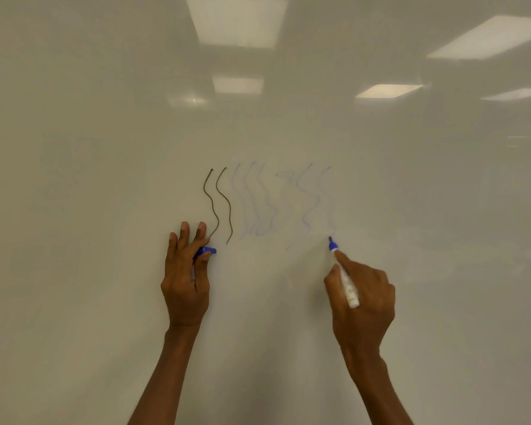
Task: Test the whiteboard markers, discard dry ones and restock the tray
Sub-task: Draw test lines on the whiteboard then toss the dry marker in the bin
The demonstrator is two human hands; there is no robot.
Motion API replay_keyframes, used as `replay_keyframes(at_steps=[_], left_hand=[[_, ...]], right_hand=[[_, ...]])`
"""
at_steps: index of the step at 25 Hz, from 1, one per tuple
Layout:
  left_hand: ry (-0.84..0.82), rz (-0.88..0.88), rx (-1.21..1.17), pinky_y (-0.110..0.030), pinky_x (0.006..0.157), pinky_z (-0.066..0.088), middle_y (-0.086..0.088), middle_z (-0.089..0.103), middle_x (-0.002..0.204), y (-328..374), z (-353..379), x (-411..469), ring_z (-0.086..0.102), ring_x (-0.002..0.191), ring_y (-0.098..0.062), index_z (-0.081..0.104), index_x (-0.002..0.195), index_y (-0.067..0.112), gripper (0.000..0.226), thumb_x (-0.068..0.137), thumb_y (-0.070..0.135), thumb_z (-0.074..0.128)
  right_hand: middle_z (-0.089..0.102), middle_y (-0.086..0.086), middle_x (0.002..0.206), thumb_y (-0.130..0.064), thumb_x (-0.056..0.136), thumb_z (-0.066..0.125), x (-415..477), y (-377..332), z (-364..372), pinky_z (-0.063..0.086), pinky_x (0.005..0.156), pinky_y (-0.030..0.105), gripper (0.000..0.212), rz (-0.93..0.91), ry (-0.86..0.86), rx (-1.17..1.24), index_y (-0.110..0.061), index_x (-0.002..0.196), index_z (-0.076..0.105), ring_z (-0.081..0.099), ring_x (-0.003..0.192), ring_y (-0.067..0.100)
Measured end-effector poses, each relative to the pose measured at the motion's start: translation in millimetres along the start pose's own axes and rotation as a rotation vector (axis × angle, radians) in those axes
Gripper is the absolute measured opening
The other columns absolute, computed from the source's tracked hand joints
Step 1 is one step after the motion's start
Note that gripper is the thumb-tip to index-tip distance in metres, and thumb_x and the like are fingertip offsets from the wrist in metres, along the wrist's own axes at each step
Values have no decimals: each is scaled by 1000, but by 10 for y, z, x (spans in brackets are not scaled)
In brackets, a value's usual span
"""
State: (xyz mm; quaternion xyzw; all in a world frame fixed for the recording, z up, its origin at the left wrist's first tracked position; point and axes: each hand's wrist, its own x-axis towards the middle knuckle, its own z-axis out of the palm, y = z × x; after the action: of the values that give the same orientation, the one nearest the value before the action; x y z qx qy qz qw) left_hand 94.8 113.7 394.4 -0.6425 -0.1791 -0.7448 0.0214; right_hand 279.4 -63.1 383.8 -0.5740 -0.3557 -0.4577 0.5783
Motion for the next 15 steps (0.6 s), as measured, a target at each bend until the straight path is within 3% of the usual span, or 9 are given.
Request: replay_keyframes(at_steps=[3,6,10,12,15], left_hand=[[-16,-25,-2,-48,110,42,-11,49,145,3,13,9,32,146,-21,61,126,-2,48,105,36,41],[-20,-31,18,-42,114,39,-16,51,144,11,1,-11,37,143,-32,62,126,-3,51,106,38,40],[-24,-20,35,-28,118,33,-20,53,142,19,-13,0,39,141,-38,62,125,-5,52,106,38,39],[-30,-22,43,-29,118,33,-20,53,142,12,-12,-2,39,141,-38,62,125,-4,52,106,38,38],[-28,-39,44,-38,115,38,-19,51,144,3,-18,-4,35,144,-32,62,127,-3,52,106,39,38]], right_hand=[[69,-6,80,-18,88,66,-220,-28,-46,42,63,34,19,-6,-47,3,-17,104,76,62,76,18],[67,-10,80,-21,87,65,-389,-98,-128,45,64,35,19,-4,-142,85,-19,102,76,62,75,16],[66,-18,88,-30,86,63,-59,-215,-225,49,70,32,25,304,-86,346,-23,108,73,61,76,16],[70,-9,92,-28,85,69,226,-226,-229,52,72,34,23,427,-46,479,-26,108,72,63,80,19],[71,-6,90,-23,88,72,655,-196,-153,55,74,43,20,392,-3,491,-24,107,74,65,82,15]])
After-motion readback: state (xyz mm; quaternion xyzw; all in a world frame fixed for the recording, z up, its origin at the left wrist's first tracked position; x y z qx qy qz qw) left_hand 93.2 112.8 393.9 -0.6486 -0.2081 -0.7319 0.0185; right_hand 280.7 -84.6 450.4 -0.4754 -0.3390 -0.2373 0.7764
